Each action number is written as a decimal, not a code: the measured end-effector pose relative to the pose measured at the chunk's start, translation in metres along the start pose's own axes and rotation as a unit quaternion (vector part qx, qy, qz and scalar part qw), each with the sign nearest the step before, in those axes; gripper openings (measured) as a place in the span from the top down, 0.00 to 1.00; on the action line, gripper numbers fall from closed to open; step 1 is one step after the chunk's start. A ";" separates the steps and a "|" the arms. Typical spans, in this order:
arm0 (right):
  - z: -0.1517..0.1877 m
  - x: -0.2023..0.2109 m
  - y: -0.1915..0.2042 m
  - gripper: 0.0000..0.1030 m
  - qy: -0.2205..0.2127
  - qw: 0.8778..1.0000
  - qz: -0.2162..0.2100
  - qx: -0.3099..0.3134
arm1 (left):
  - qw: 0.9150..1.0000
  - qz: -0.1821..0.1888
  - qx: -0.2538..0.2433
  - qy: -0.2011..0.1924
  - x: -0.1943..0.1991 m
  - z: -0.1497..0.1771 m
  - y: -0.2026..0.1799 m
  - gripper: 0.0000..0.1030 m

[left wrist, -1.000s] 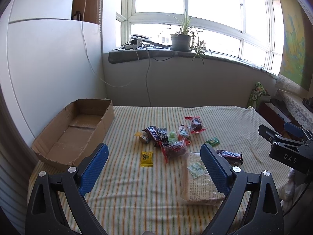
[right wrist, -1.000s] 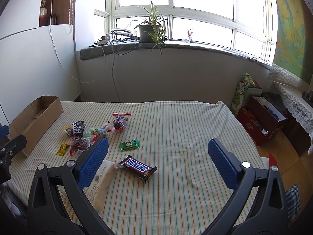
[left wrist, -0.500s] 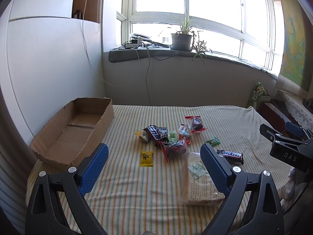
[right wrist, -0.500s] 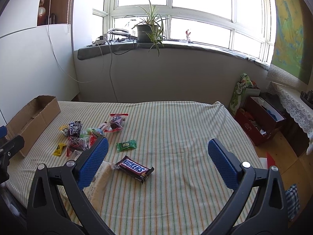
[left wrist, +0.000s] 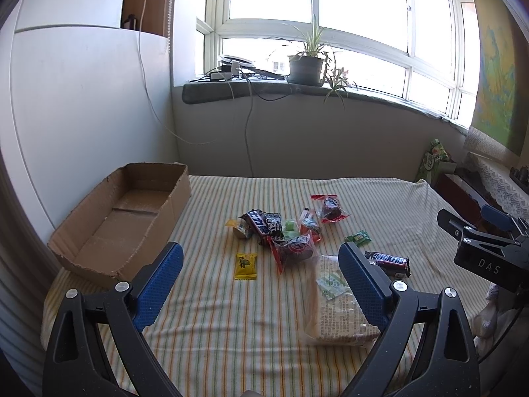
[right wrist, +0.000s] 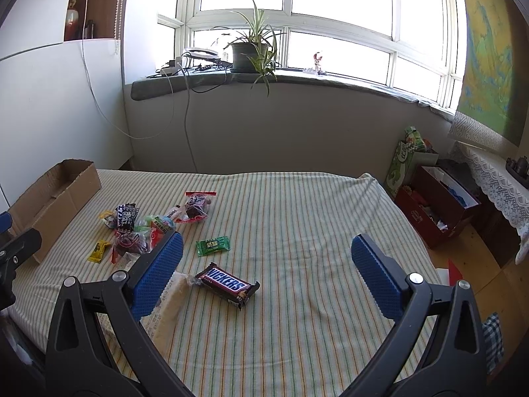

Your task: Organize snacks

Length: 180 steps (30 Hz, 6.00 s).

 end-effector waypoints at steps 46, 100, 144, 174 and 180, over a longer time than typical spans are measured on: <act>0.103 -0.037 0.089 0.46 0.214 0.929 -0.280 -0.116 | 0.946 0.216 0.158 0.185 -0.053 0.078 -0.032 0.42; 0.021 -0.036 0.287 0.63 0.208 0.883 -0.421 0.021 | 0.978 0.110 0.162 0.071 -0.034 0.020 0.109 0.60; 0.013 -0.054 0.398 0.62 0.198 0.867 -0.448 0.094 | 0.981 -0.004 0.189 0.051 -0.041 0.021 0.204 0.60; 0.028 -0.033 0.151 0.38 0.134 0.944 -0.296 0.059 | 0.983 0.085 0.133 0.094 -0.044 0.035 0.069 0.49; 0.048 -0.052 0.088 0.38 0.149 0.959 -0.233 0.054 | 0.981 0.097 0.107 0.127 -0.067 0.050 0.041 0.49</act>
Point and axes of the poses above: each gripper's, at about its wrist camera, not at the fingertips, and x roughly against the way its jaws point, y to its left, z to its underside, the point moved 10 cm from there along -x, roughly the way its jaws point, and after that the axes turned 2 degrees about -y, right-handed, at the moved point
